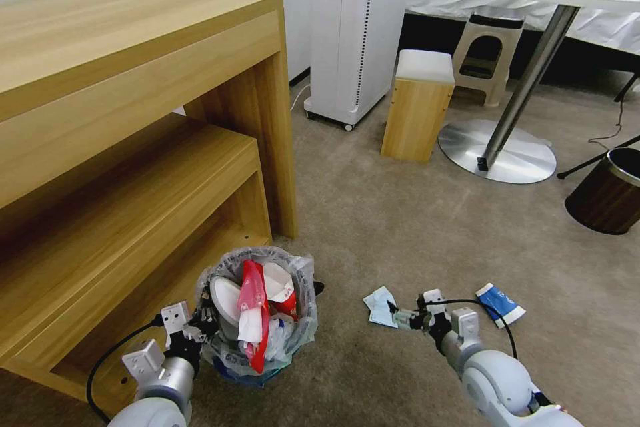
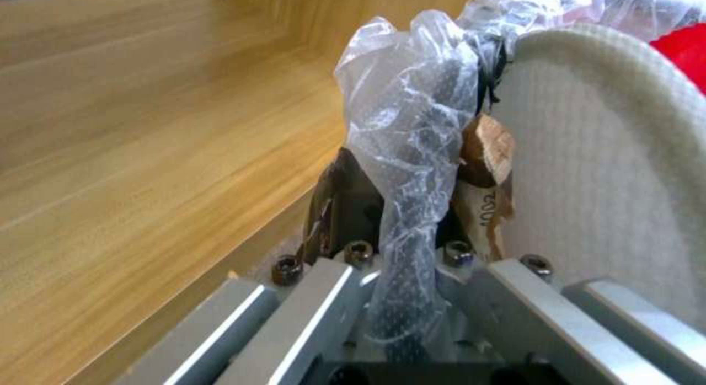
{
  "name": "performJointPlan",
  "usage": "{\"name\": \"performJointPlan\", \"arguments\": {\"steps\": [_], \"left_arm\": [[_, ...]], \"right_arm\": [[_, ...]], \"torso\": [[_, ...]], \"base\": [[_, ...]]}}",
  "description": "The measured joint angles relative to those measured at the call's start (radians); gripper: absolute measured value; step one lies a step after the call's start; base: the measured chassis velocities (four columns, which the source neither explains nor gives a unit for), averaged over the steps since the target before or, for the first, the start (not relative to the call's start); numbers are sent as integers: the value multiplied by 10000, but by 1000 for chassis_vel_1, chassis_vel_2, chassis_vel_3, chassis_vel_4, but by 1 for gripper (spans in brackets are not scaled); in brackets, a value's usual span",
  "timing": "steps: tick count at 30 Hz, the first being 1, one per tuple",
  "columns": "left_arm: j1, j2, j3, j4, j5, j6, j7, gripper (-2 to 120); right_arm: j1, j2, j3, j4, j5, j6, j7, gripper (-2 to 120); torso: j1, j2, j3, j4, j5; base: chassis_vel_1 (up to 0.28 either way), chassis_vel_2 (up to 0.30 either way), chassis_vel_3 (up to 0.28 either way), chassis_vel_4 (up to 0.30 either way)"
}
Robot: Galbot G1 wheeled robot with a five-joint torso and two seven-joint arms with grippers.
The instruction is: Pick up the trash bin and place the garbage on the floor into it.
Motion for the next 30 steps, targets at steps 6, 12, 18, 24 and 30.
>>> {"name": "performJointPlan", "arguments": {"steps": [6,12,18,24,30], "left_arm": [[0,-24,8,18,37,-13,13,1],[20,-47,7,18,61,-14,18,1],[35,-35,22,18,62,-14,23,1],[81,-7,18,3,46,-12,27,1],[115,31,-1,-23,7,-8,33,1]], "right_arm": [[43,76,-163,7,2,-626,-53,100],[409,575,-492,-240,150,-1371,317,100],[570,875,-457,-612,84,-1513,440,100],[873,1238,-320,-1203,5,-1489,465,100],[1117,1505,-159,-1789,-191,-1237,346,100]], "torso": [[0,0,0,0,0],[0,0,0,1,0],[0,0,0,0,0],[0,0,0,1,0],[0,0,0,0,1]], "base": [[0,0,0,0],[0,0,0,0],[0,0,0,0],[0,0,0,0],[0,0,0,0]]}}
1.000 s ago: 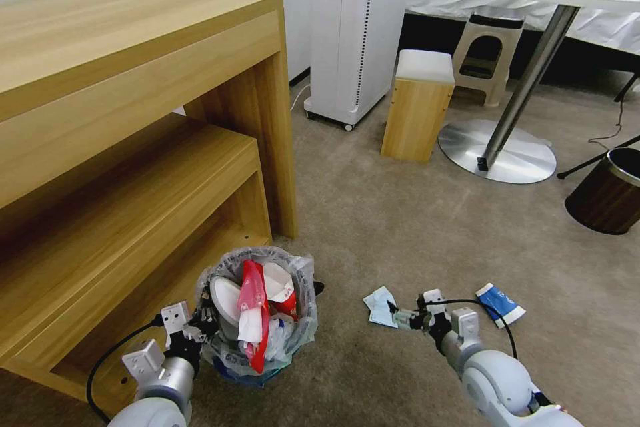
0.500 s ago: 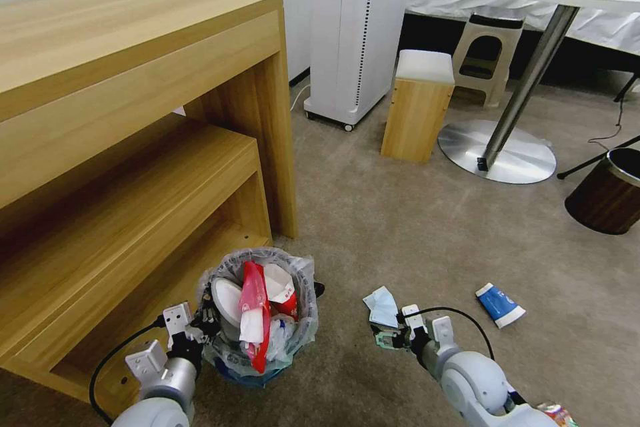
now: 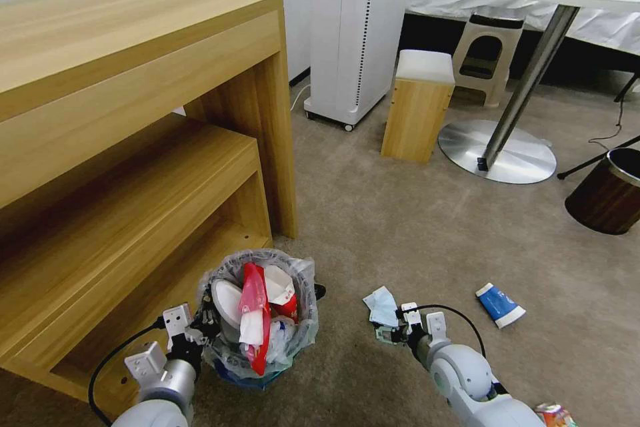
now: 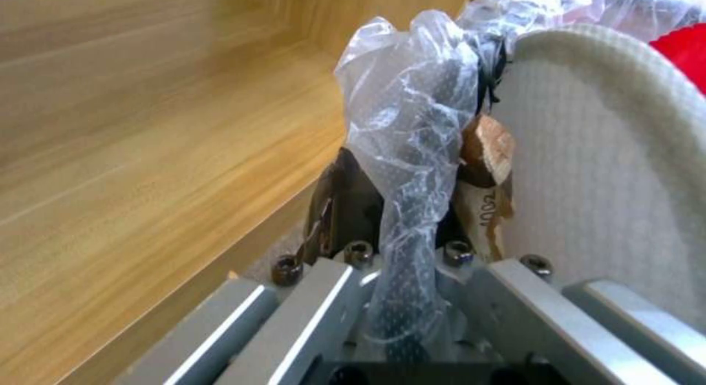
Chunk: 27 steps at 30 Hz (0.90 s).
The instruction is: Pick up the trash bin and place the garbage on the floor into it.
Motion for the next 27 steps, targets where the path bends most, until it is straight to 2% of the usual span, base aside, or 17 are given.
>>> {"name": "performJointPlan", "arguments": {"steps": [27], "left_arm": [[45,-26,-20,-7,-77,1,22,1]], "right_arm": [[1238,653,131,-1773,-633,292,-414,100]], "torso": [[0,0,0,0,-1]], "base": [[0,0,0,0]]}}
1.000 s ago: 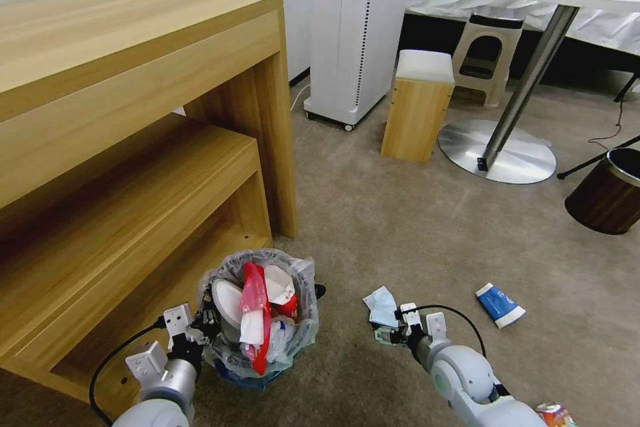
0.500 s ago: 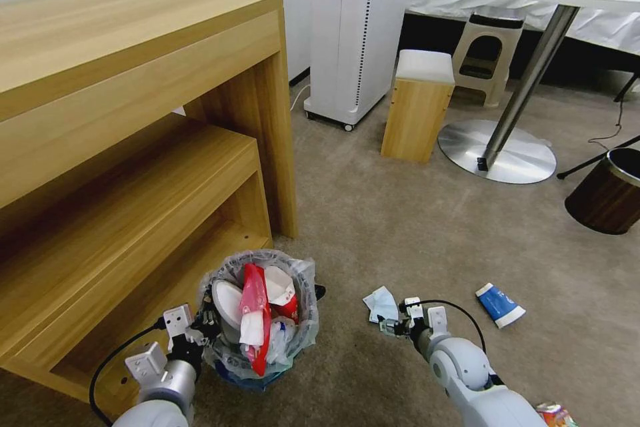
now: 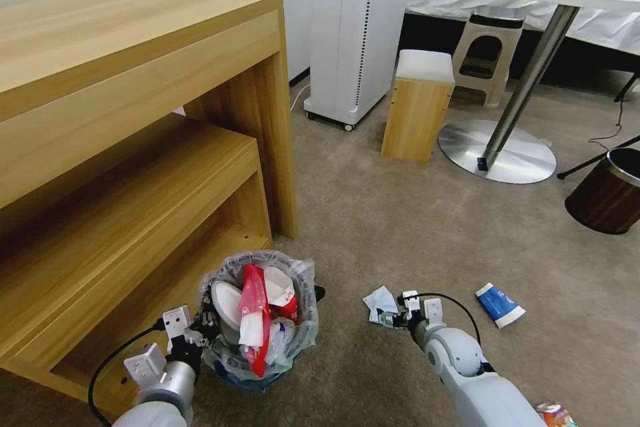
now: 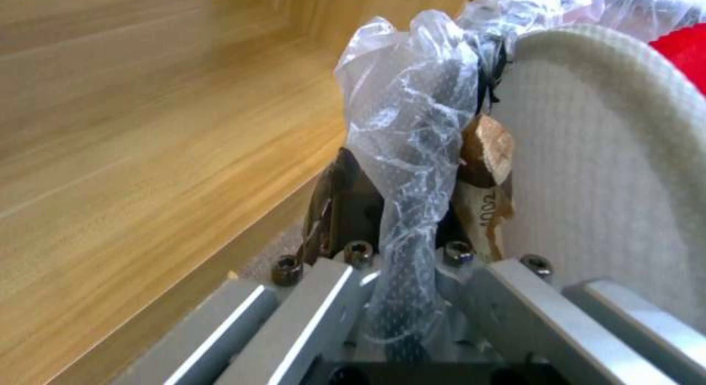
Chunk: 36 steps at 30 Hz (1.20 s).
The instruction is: Pick up the trash bin and place the garbage on the floor into it.
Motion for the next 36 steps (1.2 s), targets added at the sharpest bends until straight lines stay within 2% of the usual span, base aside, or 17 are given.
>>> {"name": "performJointPlan", "arguments": {"steps": [11,36], "left_arm": [[-2,65,-86,-70,-153,25,-25,1],[-4,142,-131,-133,-292,69,-76,1]], "right_arm": [[454,448,-66,-770,-349,99,-85,100],[980,706,90,-2008,-933,314,-141,100]], "torso": [[0,0,0,1,0],[0,0,-1,0,1]], "base": [[0,0,0,0],[0,0,0,0]]}}
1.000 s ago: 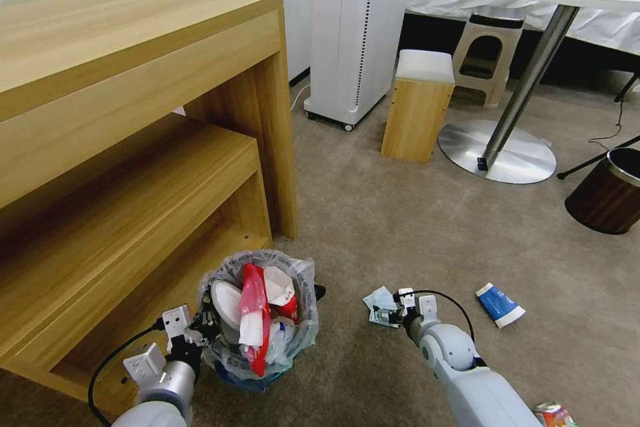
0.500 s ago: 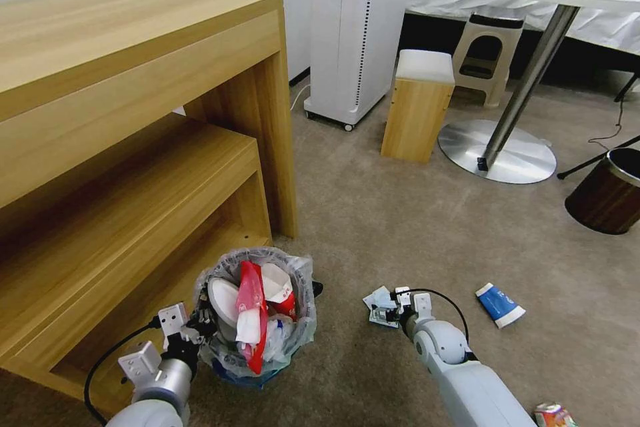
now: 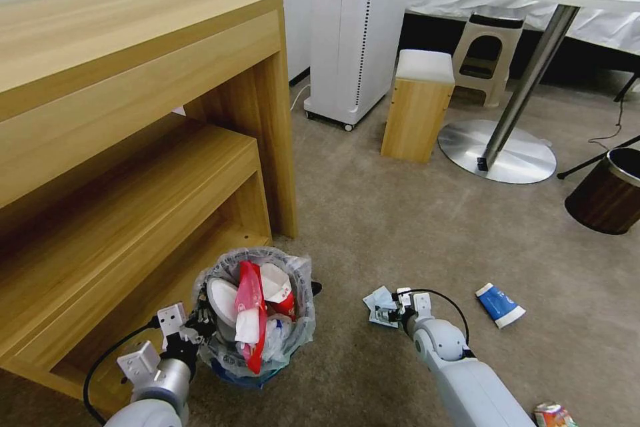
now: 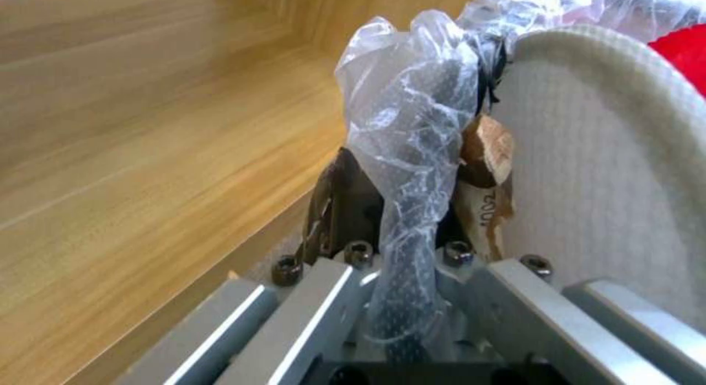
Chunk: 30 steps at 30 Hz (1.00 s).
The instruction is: Pick up the trash bin and place the garbage on the floor into it.
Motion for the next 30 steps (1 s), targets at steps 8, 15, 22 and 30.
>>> {"name": "performJointPlan", "arguments": {"steps": [8,15,22,30], "left_arm": [[64,-5,-9,-68,-5,-23,1,1],[58,-18,-15,-83,-10,-29,4,1],[27,-41,-13,-70,-14,-31,4,1],[17,-63,1,-35,-12,-35,11,1]], "right_arm": [[172,87,-27,-238,-100,6,-7,100],[278,182,-107,-346,-139,14,-28,100],[292,291,-202,-374,-245,75,-157,100],[331,387,-241,-462,-412,127,-190,100]], "torso": [[0,0,0,0,0],[0,0,0,1,-1],[0,0,0,0,0],[0,0,1,0,0]], "base": [[0,0,0,0],[0,0,0,0],[0,0,0,0],[0,0,0,0]]}}
